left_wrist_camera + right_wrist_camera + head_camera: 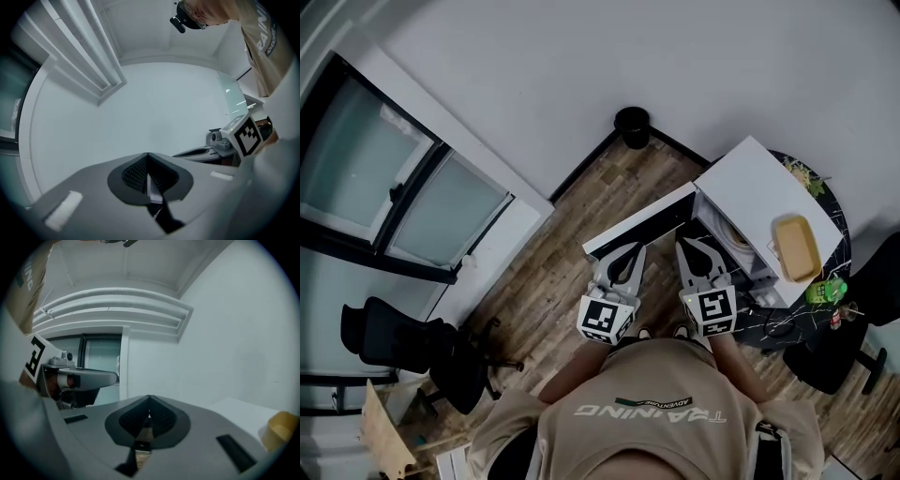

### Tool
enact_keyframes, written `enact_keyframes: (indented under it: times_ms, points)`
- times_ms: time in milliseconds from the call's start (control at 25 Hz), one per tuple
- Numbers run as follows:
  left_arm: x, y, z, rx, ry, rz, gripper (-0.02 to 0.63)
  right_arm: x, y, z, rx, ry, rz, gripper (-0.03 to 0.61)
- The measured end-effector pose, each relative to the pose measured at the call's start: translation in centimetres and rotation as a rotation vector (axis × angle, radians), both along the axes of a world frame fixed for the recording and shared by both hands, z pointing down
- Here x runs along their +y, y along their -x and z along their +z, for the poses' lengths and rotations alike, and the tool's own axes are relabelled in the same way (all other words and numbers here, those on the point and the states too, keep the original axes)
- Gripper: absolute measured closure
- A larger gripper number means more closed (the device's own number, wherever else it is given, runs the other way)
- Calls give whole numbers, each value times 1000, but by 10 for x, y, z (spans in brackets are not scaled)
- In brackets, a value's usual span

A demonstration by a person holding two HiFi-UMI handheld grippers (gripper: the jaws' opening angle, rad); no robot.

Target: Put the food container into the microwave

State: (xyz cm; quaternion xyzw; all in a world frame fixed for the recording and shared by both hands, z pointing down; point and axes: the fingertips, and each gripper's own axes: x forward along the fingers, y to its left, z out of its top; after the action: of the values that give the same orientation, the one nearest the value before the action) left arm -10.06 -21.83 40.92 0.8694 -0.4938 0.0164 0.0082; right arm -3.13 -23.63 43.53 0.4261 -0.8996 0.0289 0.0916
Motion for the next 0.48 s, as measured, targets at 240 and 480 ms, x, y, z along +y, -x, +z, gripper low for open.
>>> enact_keyframes:
  times_ms: [240,480]
  points:
    - [19,-8,3,-6,-10,-24,611,23,-19,-12,12,-78,16,568]
    - [47,-17,10,-7,-14,-35,611,43,-47,3,12,-58,69,568]
